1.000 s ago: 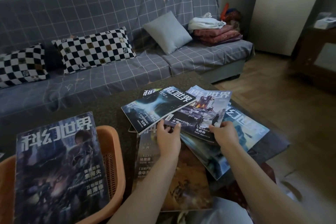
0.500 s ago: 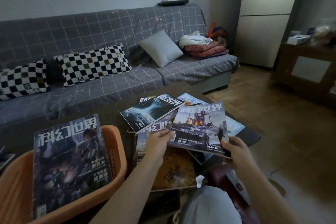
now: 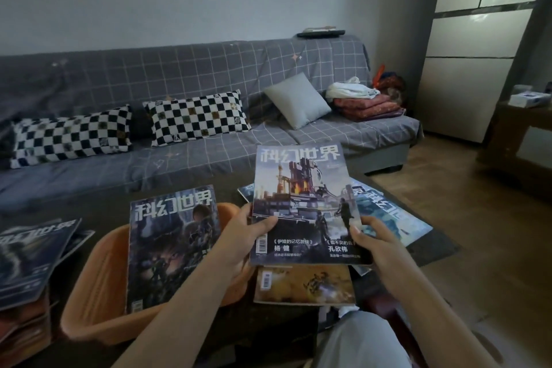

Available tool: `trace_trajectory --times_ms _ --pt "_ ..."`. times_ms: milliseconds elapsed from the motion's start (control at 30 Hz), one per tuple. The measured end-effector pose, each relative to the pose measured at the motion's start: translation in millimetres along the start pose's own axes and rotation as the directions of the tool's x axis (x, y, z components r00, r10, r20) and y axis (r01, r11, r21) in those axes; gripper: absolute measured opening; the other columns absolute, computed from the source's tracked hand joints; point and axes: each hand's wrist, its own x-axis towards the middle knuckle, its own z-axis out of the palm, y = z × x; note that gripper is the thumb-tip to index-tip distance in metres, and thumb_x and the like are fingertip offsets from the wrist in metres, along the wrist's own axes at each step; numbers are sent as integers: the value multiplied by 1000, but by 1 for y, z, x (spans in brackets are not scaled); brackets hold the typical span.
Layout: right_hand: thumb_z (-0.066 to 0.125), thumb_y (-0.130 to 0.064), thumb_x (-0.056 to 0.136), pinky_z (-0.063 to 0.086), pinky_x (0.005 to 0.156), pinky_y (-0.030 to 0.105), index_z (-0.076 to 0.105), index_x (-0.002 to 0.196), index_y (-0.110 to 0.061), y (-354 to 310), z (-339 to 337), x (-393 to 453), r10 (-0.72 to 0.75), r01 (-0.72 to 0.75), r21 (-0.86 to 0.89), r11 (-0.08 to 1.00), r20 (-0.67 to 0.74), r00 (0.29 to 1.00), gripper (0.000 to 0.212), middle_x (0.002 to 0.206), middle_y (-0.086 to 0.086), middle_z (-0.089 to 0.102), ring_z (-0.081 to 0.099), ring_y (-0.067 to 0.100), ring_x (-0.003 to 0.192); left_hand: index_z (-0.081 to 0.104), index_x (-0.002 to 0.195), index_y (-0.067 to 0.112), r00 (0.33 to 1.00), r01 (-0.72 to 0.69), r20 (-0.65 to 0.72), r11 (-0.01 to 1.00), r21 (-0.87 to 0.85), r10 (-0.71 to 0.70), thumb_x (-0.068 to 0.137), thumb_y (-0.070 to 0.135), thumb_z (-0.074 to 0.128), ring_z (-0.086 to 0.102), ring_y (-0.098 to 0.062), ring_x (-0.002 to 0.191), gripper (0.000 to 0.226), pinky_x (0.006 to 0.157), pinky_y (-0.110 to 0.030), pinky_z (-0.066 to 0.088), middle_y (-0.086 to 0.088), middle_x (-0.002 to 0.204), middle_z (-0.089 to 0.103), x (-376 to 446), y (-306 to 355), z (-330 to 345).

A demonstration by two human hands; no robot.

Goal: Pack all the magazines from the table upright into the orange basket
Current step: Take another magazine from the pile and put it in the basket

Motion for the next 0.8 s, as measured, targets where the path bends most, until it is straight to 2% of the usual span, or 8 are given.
trace_trajectory --times_ms 100,200,267,400,467,633,733,800 --pt "59 -7 88 56 59 39 61 100 -13 -2 36 3 26 -31 46 998 104 994 13 87 13 72 70 28 73 53 126 14 994 -44 -102 997 60 50 89 21 67 70 -25 96 40 72 -36 60 -7 111 71 -12 6 -30" --pt "57 0 87 56 65 42 59 105 -17 -2 75 6 19 -27 45 999 171 985 25 92 14 71 69 31 79 53 124 18 977 -76 -195 996 44 83 92 22 62 70 -22 93 33 61 -28 58 -4 109 71 -27 5 -63" --pt "59 0 85 57 64 42 57 108 -23 0 100 7 8 -11 12 1000 221 975 33 91 13 72 70 32 80 54 124 21 966 -83 -244 996 23 86 95 25 58 70 -22 95 29 64 -30 57 -3 109 71 -36 5 -84" --pt "64 -12 86 57 68 40 52 116 -22 6 145 11 -16 54 -150 987 240 971 34 93 7 72 71 25 78 59 101 34 931 -100 -356 995 -26 84 97 33 53 72 -5 72 7 51 -19 55 9 82 75 -54 -1 -119" --pt "65 -14 86 58 72 41 51 117 -18 11 164 15 -11 68 -212 975 259 966 34 97 6 71 71 23 80 61 100 31 905 -98 -416 995 -7 86 96 36 53 74 -14 71 10 52 -26 57 4 80 77 -59 -4 -135" --pt "65 -10 85 57 78 48 52 112 -21 29 204 27 12 73 -307 949 266 964 32 100 2 69 69 24 86 59 96 36 828 2 -535 955 298 165 93 30 59 73 -17 74 7 71 -46 61 2 86 74 -55 -19 -172" --pt "65 -7 84 55 82 44 50 119 -25 41 221 38 -16 124 -433 893 246 969 43 101 -2 65 65 20 90 58 101 33 798 59 -579 933 355 170 89 22 66 69 -13 81 18 71 -41 60 6 96 70 -47 -27 -184" --pt "66 -5 81 57 74 35 48 122 -27 48 228 46 -25 161 -537 828 251 968 50 100 -5 61 63 14 85 57 109 25 778 151 -613 907 393 136 88 20 67 64 -6 75 24 59 -27 52 10 90 66 -40 -34 -190"
